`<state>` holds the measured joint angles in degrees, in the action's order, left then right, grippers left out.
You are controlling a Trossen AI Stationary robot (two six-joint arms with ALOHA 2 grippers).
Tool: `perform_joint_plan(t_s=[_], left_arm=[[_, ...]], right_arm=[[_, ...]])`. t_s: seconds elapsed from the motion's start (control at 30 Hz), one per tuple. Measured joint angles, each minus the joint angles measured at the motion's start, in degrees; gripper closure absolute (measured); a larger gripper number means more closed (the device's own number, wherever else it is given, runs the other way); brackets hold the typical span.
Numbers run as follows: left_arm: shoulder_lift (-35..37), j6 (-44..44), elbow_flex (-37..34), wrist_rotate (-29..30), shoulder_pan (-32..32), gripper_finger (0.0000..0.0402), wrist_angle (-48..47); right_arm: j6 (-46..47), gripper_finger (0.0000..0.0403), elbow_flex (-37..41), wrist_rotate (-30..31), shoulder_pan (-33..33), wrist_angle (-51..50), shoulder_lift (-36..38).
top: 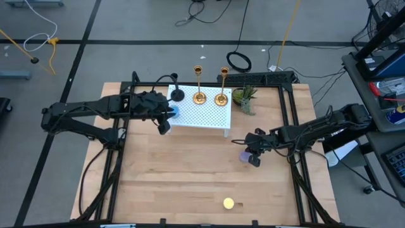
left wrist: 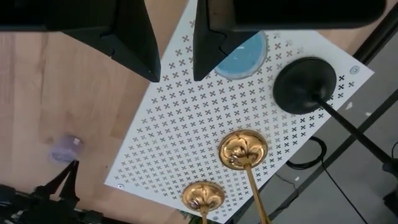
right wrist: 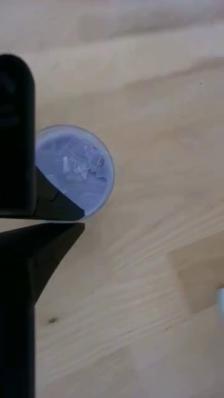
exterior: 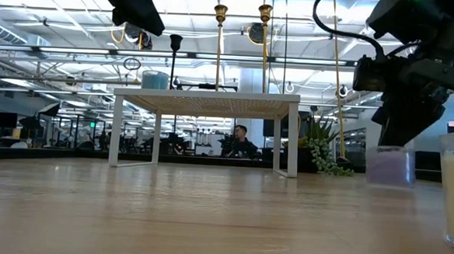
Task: Pick & Place candle stick holders
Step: Put the violet candle on the shelf
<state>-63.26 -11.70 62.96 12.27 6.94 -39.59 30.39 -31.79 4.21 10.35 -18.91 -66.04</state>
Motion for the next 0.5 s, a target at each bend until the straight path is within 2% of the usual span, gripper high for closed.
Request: perform_joint_plan(t_s=[0.23, 0.33, 0.5], left_arm=[[0.0, 0.2, 0.0, -0.3, 0.0, 0.03, 0.0], [0.0, 0.7, 0.0, -0.3, 0.0, 0.03, 0.0], [0.0, 0.9, 0.0, -0.3, 0.0, 0.03, 0.0]], right_arm=[[-0.4, 0.0401, -3.9, -1.4, 2.4, 7.0, 0.0], [-5.0, 0.0401, -7.6, -1.5, 3.7, 7.6, -0.4], [-15.4, 0.0401, -15.0, 5.9, 4.0, 7.2, -2.4]])
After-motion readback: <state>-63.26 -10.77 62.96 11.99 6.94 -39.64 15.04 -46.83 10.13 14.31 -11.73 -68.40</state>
